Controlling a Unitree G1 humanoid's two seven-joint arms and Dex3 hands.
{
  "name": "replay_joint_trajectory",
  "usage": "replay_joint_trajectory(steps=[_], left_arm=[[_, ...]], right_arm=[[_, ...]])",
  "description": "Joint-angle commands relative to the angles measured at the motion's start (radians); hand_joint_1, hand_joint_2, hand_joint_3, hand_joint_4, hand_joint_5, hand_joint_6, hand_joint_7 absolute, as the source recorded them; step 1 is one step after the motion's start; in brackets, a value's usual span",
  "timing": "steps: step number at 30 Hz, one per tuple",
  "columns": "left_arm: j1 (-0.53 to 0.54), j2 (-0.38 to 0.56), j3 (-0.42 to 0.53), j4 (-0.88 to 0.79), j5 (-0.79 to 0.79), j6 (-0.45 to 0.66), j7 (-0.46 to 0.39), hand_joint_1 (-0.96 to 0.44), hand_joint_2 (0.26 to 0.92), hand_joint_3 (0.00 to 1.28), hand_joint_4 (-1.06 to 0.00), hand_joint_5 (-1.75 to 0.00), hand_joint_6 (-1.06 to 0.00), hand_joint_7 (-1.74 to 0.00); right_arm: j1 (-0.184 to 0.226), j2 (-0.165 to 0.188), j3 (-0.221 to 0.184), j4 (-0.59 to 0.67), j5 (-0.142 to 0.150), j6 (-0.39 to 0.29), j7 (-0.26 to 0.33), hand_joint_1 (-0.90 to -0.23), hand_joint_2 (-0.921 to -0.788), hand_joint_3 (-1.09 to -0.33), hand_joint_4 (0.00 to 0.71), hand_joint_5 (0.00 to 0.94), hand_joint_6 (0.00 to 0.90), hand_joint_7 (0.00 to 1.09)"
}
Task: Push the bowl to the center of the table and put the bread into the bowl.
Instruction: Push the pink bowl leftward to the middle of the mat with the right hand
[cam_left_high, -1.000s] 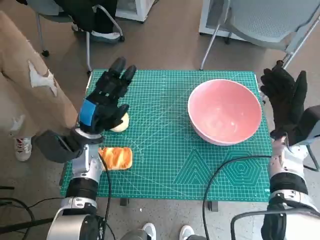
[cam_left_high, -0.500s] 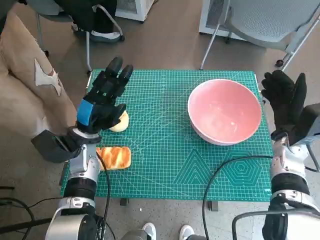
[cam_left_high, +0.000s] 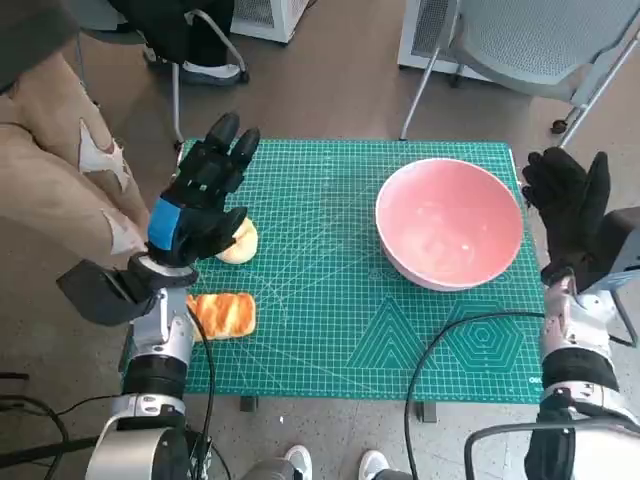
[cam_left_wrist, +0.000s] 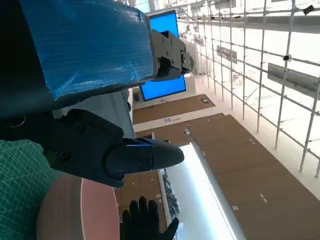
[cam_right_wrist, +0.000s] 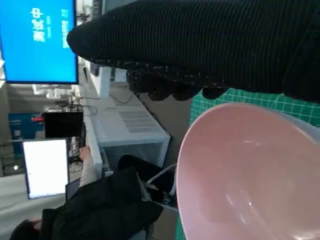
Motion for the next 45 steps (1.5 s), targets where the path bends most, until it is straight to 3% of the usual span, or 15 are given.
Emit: replay_joint_trajectory(steps=[1, 9, 18, 45], left_arm=[[0.012, 0.015, 0.005, 0.003, 0.003, -0.010, -0.006, -0.60, 0.921, 0.41, -0.17, 0.00, -0.27, -0.02], [0.012, 0.019, 0.010, 0.007, 0.002, -0.014, -0.012, -0.60, 0.921, 0.41, -0.18, 0.00, -0.27, -0.02], [0.020, 0.022, 0.014, -0.011, -0.003, -0.009, -0.017, -0.62, 0.921, 0.41, -0.18, 0.00, -0.27, -0.02], [0.034, 0.026, 0.022, -0.036, -0.010, 0.005, -0.025, -0.61, 0.921, 0.42, -0.17, 0.00, -0.26, -0.02]], right_arm=[[0.039, 0.007, -0.007, 0.020, -0.006, 0.027, -0.012, -0.675, -0.921, -0.939, 0.164, 0.006, 0.152, 0.17], [0.045, 0.017, -0.011, 0.022, -0.005, 0.042, -0.028, -0.689, -0.921, -0.922, 0.184, 0.013, 0.170, 0.17], [0.051, 0.031, 0.001, 0.022, -0.017, 0.042, -0.044, -0.660, -0.921, -0.917, 0.197, 0.013, 0.179, 0.16], [0.057, 0.087, -0.002, 0.022, -0.021, 0.043, -0.001, -0.679, -0.921, -0.909, 0.176, 0.000, 0.173, 0.13]])
